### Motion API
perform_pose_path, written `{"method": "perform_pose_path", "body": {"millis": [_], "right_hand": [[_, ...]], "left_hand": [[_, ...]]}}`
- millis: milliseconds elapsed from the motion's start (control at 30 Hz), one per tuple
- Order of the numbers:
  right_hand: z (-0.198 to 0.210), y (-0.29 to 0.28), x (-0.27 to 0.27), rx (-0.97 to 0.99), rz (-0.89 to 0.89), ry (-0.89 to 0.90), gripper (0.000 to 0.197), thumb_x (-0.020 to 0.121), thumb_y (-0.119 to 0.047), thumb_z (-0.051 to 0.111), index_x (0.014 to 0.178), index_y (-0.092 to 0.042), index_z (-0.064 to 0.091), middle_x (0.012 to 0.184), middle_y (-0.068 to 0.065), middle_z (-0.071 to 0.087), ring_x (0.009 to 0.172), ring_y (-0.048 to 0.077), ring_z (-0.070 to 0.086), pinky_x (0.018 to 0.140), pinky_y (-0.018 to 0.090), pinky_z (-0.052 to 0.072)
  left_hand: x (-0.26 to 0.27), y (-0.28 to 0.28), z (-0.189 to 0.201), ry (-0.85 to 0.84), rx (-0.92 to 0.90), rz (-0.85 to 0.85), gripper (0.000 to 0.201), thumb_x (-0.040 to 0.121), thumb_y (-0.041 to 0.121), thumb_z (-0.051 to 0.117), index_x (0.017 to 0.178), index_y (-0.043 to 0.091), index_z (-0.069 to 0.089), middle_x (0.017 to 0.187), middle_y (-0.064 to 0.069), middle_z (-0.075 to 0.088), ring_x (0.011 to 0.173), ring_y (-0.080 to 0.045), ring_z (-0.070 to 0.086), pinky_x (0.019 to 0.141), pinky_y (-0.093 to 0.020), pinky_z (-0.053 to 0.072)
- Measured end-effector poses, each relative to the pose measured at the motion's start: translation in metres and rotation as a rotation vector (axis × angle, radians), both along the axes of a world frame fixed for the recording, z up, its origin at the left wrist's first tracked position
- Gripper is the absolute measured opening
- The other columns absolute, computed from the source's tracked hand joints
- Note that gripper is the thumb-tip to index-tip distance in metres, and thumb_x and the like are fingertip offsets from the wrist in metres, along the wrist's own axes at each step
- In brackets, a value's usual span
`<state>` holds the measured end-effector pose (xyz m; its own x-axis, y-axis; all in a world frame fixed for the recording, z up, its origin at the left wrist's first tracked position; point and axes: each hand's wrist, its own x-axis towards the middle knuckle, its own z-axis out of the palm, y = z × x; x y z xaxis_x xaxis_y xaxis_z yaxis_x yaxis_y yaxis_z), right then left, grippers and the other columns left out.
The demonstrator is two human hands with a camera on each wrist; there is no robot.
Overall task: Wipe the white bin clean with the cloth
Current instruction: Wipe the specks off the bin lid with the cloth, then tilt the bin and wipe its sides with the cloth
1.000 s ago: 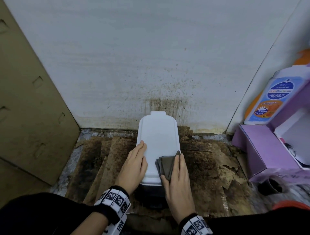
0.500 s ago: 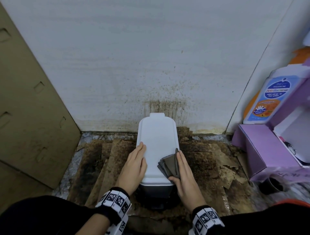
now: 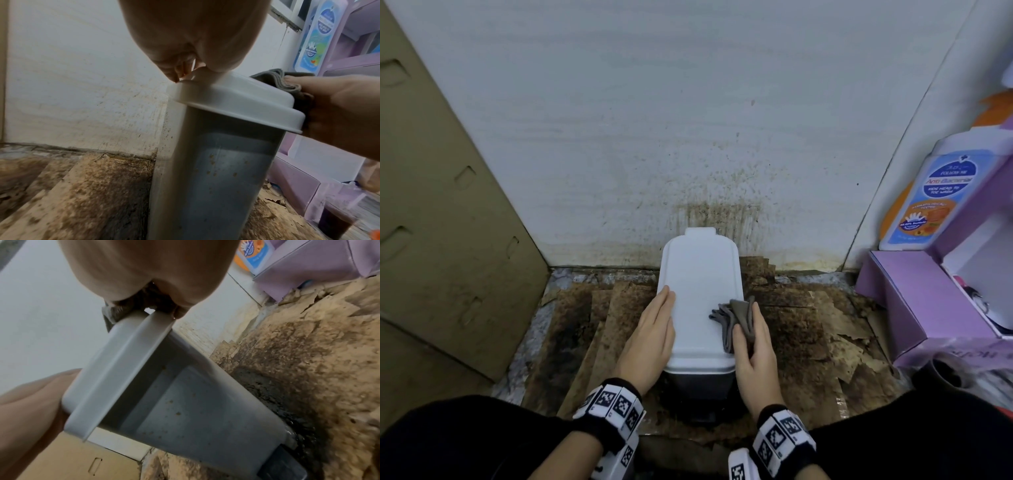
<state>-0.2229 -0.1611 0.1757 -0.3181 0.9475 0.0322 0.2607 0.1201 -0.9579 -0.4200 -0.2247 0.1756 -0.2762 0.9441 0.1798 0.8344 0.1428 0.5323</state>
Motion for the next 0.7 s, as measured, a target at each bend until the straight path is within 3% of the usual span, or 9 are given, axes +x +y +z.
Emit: {"method": "perform_pose_path", "body": {"millis": [67, 133, 200, 267, 400, 467, 533, 633, 700], "right_hand": [[0.003, -0.003, -0.005, 0.082, 0.039, -0.104, 0.064, 0.103, -0.040, 0.043, 0.158, -0.030, 0.013, 0.165, -0.016, 0.009, 0.149, 0.001, 0.011, 0.125, 0.038, 0.018], [0.006, -0.007, -0.011, 0.144, 0.050, -0.240, 0.075, 0.099, -0.056, 0.041, 0.159, -0.027, 0.007, 0.165, -0.015, 0.000, 0.150, 0.003, 0.004, 0.125, 0.034, 0.010], [0.007, -0.010, -0.019, 0.246, 0.015, -0.395, 0.089, 0.092, -0.071, 0.033, 0.160, -0.020, 0.006, 0.166, -0.008, 0.000, 0.151, 0.010, 0.001, 0.124, 0.031, 0.007], [0.006, -0.012, -0.026, 0.343, -0.030, -0.466, 0.092, 0.090, -0.070, 0.033, 0.159, -0.014, 0.010, 0.166, 0.001, 0.008, 0.151, 0.017, 0.008, 0.123, 0.032, 0.013], [0.009, -0.013, -0.035, 0.346, -0.056, -0.389, 0.074, 0.100, -0.051, 0.043, 0.158, -0.013, 0.018, 0.163, 0.003, 0.022, 0.146, 0.017, 0.024, 0.121, 0.031, 0.022], [0.013, -0.014, -0.036, 0.330, -0.041, -0.326, 0.071, 0.100, -0.050, 0.040, 0.158, -0.015, 0.018, 0.161, 0.001, 0.028, 0.143, 0.014, 0.027, 0.120, 0.033, 0.027], [0.018, -0.016, -0.036, 0.263, -0.033, -0.251, 0.073, 0.097, -0.053, 0.036, 0.158, -0.021, 0.014, 0.153, 0.000, 0.038, 0.139, 0.013, 0.035, 0.115, 0.032, 0.034], [0.025, -0.016, -0.039, 0.142, -0.034, -0.137, 0.066, 0.098, -0.052, 0.042, 0.157, -0.034, 0.018, 0.142, -0.006, 0.049, 0.130, 0.007, 0.045, 0.107, 0.022, 0.038], [0.030, -0.016, -0.041, 0.035, -0.044, 0.009, 0.058, 0.100, -0.048, 0.045, 0.154, -0.038, 0.025, 0.141, -0.016, 0.051, 0.127, -0.002, 0.048, 0.107, 0.024, 0.041]], "left_hand": [[-0.001, -0.001, 0.001, 0.014, -0.001, 0.007, 0.053, 0.109, 0.021, 0.032, 0.161, 0.015, 0.021, 0.164, 0.014, 0.009, 0.153, -0.002, 0.009, 0.116, -0.008, 0.005], [-0.003, -0.003, 0.002, 0.033, 0.000, 0.007, 0.055, 0.108, 0.029, 0.026, 0.160, 0.015, 0.021, 0.164, 0.013, 0.011, 0.153, -0.002, 0.010, 0.117, -0.009, 0.006], [-0.007, -0.005, 0.002, 0.020, -0.012, 0.012, 0.054, 0.109, 0.025, 0.030, 0.161, 0.014, 0.022, 0.167, 0.009, 0.013, 0.153, -0.002, 0.011, 0.118, -0.011, 0.008], [-0.010, -0.007, 0.002, 0.013, -0.009, 0.019, 0.053, 0.108, 0.016, 0.037, 0.160, 0.012, 0.024, 0.167, 0.006, 0.015, 0.153, -0.003, 0.012, 0.123, -0.017, 0.012], [-0.017, -0.012, 0.004, 0.019, -0.024, 0.050, 0.053, 0.109, 0.020, 0.034, 0.160, 0.014, 0.025, 0.167, 0.007, 0.015, 0.154, -0.004, 0.013, 0.124, -0.022, 0.016], [-0.022, -0.015, 0.004, 0.050, -0.046, 0.067, 0.060, 0.104, 0.035, 0.021, 0.160, 0.014, 0.025, 0.168, 0.005, 0.018, 0.153, -0.007, 0.018, 0.125, -0.031, 0.021], [-0.025, -0.018, 0.005, 0.112, -0.070, 0.092, 0.068, 0.098, 0.039, 0.013, 0.160, 0.015, 0.027, 0.167, 0.003, 0.022, 0.151, -0.011, 0.025, 0.123, -0.037, 0.026], [-0.031, -0.022, 0.008, 0.100, -0.078, 0.143, 0.055, 0.104, 0.021, 0.034, 0.158, 0.015, 0.031, 0.166, 0.001, 0.026, 0.150, -0.012, 0.028, 0.123, -0.032, 0.022], [-0.035, -0.023, 0.011, 0.053, -0.065, 0.175, 0.054, 0.103, 0.011, 0.043, 0.156, 0.013, 0.036, 0.165, 0.000, 0.030, 0.150, -0.013, 0.028, 0.124, -0.031, 0.021]]}}
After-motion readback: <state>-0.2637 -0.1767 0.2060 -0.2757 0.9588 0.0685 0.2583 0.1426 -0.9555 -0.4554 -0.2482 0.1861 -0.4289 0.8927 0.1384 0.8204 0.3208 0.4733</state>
